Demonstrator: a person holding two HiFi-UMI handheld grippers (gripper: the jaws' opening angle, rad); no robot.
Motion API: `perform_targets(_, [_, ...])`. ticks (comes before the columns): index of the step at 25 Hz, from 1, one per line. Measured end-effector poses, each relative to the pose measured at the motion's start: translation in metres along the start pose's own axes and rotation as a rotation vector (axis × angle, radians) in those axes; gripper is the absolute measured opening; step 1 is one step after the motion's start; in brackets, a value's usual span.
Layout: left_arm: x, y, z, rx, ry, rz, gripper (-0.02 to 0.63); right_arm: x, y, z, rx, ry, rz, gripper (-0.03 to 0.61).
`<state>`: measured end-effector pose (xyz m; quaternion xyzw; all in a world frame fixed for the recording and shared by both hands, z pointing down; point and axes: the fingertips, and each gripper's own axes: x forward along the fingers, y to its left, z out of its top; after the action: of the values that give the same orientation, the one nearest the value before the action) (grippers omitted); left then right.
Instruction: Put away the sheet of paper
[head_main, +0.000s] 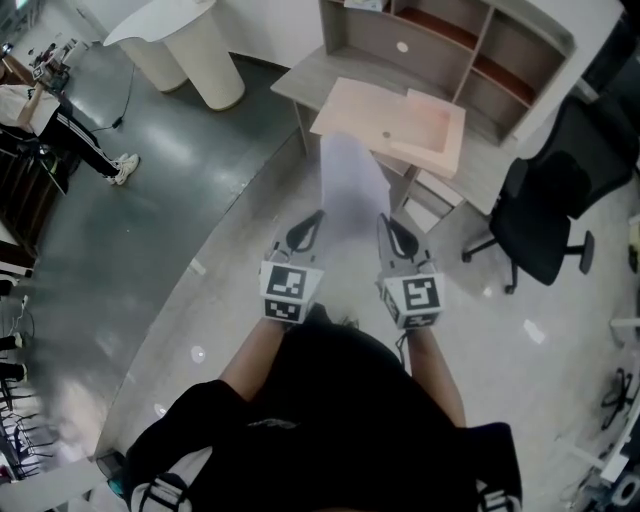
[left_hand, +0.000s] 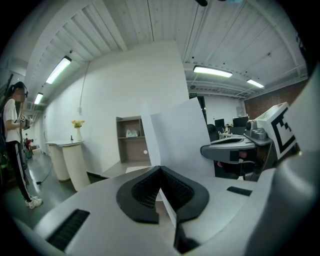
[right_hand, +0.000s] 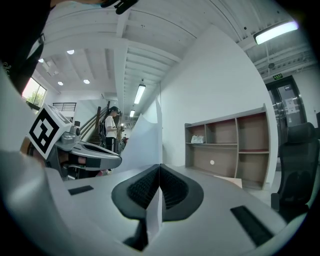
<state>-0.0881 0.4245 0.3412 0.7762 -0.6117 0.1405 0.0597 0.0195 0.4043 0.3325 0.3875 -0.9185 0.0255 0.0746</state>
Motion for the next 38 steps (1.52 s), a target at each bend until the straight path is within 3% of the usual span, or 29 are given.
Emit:
perform_targets(9, [0.024,-0.022,-0.005,0.009,0.032,-0.037,0.046,-0.007,-0.022,-0.004,0.102,-0.012,-0.04,0.017])
perform_targets(15, [0.046,-0.022,-0.01,0.002,0.048,-0.057,0.044,0.003,-0.041,-0.017,0.056,0.021,-0.054,0.017])
perform_targets(20, [0.07,-0.02,-0.013,-0.002,0.066,-0.076,0.045,0.017,-0.054,-0.026,0.076,0.051,-0.057,0.017])
perform_targets(38, [0.172,0.081,-0.03,-0.076,0.166,-0.138,0.045,0.149,-0.085,-0.049,0.122,0.191,-0.083,0.017])
